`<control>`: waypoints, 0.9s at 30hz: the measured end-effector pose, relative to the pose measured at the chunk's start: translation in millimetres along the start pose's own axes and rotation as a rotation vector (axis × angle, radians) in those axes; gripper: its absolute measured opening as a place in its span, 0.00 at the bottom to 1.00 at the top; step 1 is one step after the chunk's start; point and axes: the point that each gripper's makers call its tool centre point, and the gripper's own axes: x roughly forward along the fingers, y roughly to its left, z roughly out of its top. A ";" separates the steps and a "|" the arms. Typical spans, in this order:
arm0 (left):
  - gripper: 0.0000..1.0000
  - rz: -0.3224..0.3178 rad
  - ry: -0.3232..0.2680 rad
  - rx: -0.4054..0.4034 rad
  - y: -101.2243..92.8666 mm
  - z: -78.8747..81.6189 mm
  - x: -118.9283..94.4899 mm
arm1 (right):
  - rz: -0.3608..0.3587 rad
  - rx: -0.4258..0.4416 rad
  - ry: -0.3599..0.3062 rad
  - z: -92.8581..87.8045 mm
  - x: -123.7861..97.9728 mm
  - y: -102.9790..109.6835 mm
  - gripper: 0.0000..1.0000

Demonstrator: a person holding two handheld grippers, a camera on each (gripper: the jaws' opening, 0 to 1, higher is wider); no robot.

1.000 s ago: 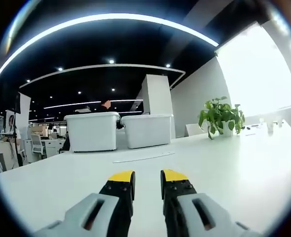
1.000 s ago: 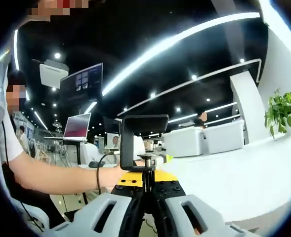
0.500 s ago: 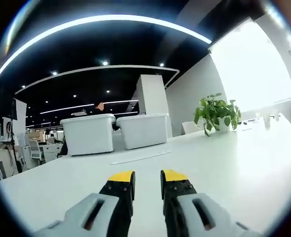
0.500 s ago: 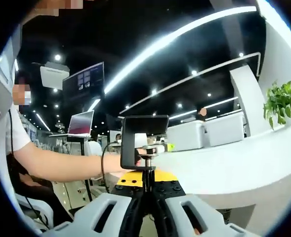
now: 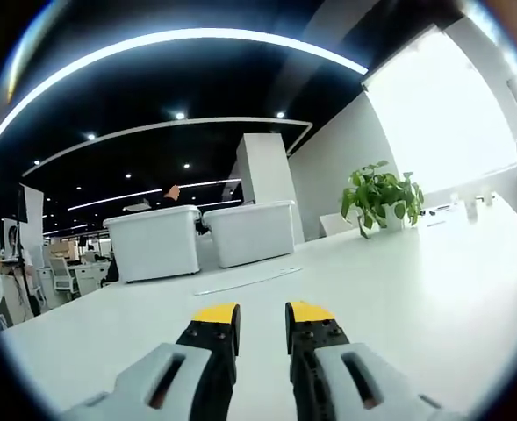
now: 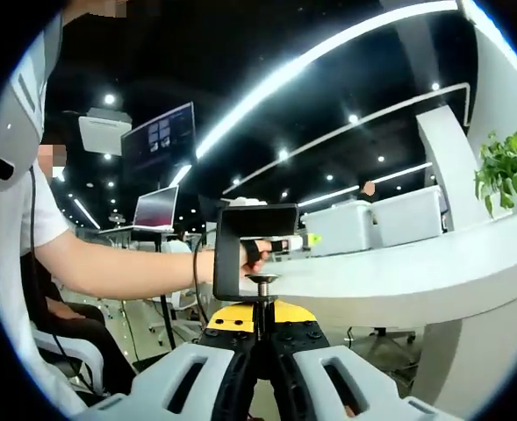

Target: Clamp the fixed fixture on the desktop, loosen the retaining clip, secure it to the edge of the desk, and tighten the retaining clip.

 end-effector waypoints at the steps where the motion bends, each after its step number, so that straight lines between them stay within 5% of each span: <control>1: 0.21 -0.002 -0.002 0.000 -0.3 0.6 0.0 | 0.002 -0.001 0.006 -3.1 -0.1 -0.7 0.02; 27: 0.21 -0.010 -0.004 0.009 -2.2 1.5 -1.2 | 0.018 0.088 0.071 -48.4 8.8 -14.1 0.02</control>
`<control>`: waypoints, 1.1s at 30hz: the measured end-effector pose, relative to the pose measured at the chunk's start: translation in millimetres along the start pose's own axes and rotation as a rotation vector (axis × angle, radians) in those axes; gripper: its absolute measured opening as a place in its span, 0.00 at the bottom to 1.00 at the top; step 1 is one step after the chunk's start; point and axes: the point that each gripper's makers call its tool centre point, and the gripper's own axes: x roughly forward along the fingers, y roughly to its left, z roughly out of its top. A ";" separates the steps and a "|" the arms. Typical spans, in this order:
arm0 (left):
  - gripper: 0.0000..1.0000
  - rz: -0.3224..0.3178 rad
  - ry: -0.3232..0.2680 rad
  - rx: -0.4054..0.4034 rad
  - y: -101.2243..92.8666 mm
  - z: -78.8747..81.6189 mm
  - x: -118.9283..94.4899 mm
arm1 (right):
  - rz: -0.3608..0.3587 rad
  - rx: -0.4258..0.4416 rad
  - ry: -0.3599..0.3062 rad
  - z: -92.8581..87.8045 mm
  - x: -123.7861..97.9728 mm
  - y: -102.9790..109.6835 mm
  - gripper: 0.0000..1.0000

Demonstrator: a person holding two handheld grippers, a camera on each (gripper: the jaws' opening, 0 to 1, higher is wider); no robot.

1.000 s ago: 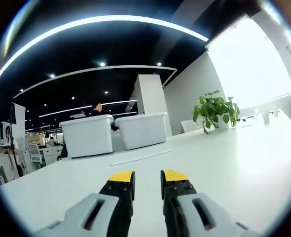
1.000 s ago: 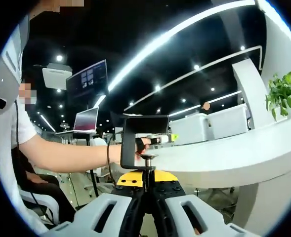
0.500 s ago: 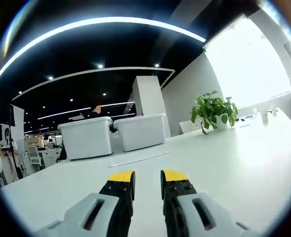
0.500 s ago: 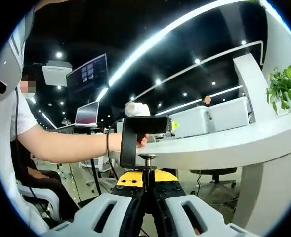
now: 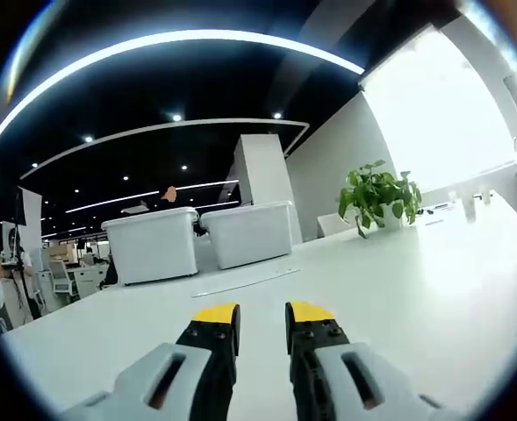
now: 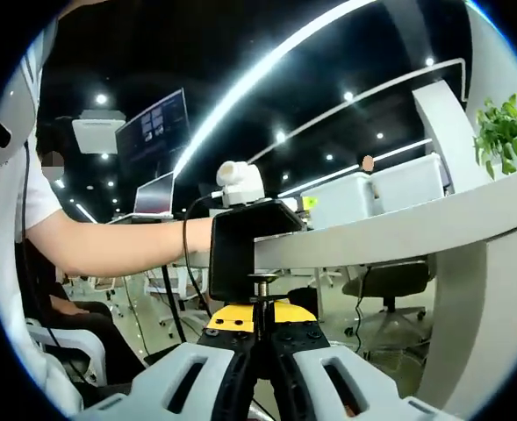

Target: Clamp the fixed fixture on the desktop, loosen the retaining clip, secure it to the edge of the desk, and tighten the retaining clip.

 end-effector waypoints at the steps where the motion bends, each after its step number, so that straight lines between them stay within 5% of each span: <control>1: 0.21 0.000 -0.001 0.000 -0.1 0.2 -0.2 | -0.001 0.002 0.000 -0.3 1.3 -0.2 0.02; 33: 0.21 -0.005 -0.017 -0.017 0.4 2.2 0.8 | -0.080 -0.009 0.020 -8.5 18.4 -29.2 0.02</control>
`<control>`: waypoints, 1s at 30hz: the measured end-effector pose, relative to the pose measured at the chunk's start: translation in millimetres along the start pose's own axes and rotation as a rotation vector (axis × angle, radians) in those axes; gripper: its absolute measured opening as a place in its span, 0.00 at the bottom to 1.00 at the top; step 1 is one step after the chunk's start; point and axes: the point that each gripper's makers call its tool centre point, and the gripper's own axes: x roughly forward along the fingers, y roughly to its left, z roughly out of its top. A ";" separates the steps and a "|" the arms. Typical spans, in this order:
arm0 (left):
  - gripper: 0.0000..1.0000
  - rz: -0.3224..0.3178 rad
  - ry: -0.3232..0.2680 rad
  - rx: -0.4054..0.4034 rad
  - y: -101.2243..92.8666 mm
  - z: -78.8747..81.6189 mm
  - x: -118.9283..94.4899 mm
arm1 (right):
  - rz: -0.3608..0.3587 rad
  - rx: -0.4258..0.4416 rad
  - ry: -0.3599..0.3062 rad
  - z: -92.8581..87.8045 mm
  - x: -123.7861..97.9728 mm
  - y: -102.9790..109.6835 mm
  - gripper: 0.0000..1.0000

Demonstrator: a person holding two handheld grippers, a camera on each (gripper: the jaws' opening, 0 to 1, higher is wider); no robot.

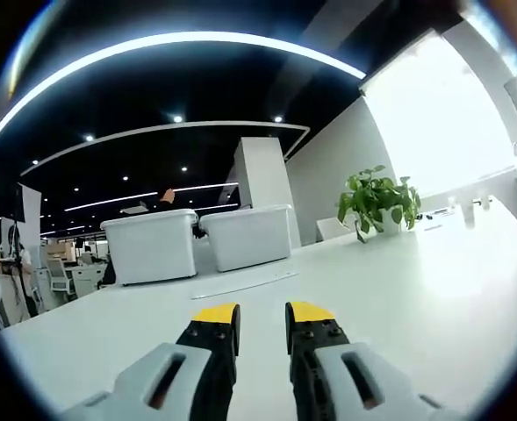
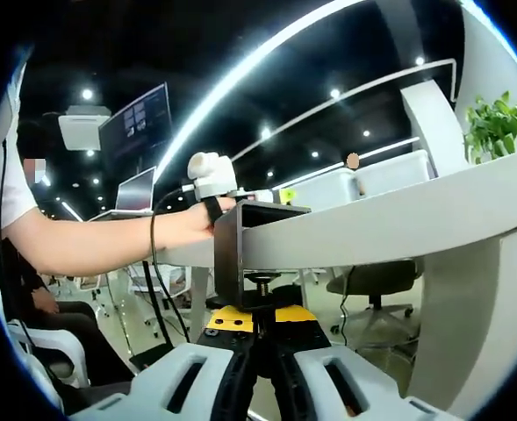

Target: Clamp the fixed fixture on the desktop, loosen the retaining clip, secure it to the edge of the desk, and tighten the retaining clip.

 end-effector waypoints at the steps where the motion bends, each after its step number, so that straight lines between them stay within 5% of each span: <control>1: 0.21 0.000 0.000 0.000 -0.1 0.1 0.0 | -0.001 -0.003 0.001 -0.1 0.6 -1.5 0.03; 15: 0.21 -0.002 -0.002 -0.004 0.2 0.1 0.5 | -0.042 -0.108 0.023 -6.0 8.8 -6.7 0.03; 30: 0.21 -0.004 -0.010 -0.014 0.4 1.7 0.0 | -0.056 -0.100 0.025 -7.8 18.4 -7.3 0.03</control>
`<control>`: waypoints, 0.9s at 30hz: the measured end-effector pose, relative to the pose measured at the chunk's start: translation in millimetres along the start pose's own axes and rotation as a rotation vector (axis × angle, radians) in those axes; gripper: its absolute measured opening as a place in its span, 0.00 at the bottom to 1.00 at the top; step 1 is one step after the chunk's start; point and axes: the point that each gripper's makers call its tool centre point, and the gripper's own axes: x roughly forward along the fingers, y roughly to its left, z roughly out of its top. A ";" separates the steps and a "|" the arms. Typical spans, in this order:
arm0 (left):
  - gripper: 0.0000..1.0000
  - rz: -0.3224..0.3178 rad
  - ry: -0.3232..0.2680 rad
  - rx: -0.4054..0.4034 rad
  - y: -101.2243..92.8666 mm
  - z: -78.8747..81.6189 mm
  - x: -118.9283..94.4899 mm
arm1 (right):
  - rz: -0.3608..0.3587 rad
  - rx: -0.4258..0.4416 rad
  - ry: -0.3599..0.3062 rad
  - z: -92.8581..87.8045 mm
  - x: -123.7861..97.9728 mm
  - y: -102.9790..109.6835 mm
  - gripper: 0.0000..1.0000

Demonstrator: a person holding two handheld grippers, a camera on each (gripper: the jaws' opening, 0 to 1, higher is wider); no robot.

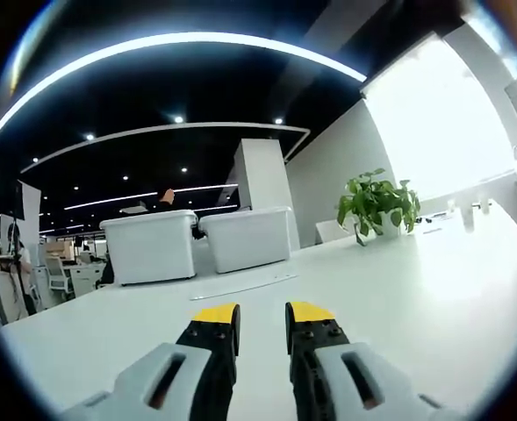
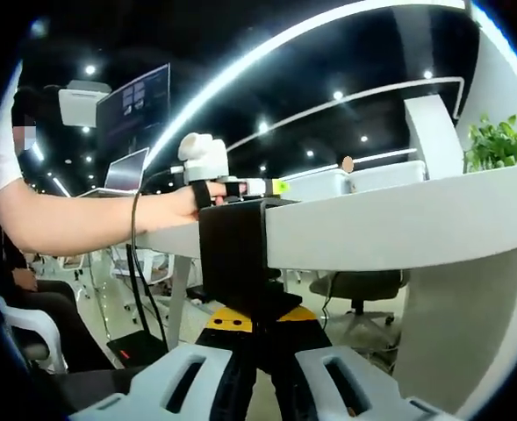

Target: Clamp the fixed fixture on the desktop, loosen the retaining clip, secure it to the edge of the desk, and tighten the retaining clip.

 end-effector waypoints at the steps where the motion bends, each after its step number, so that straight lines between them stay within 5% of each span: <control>1: 0.21 0.000 -0.001 -0.001 0.0 0.2 0.0 | -0.003 -0.001 -0.002 0.3 0.1 -0.3 0.03; 21: 0.21 -0.011 -0.041 -0.051 -0.6 9.6 -4.4 | -0.078 -0.007 -0.014 -0.7 -2.3 -8.0 0.08; 27: 0.21 -0.006 -0.036 -0.051 -0.1 9.0 -5.0 | -0.113 -0.127 -0.055 3.6 -2.7 -7.5 0.17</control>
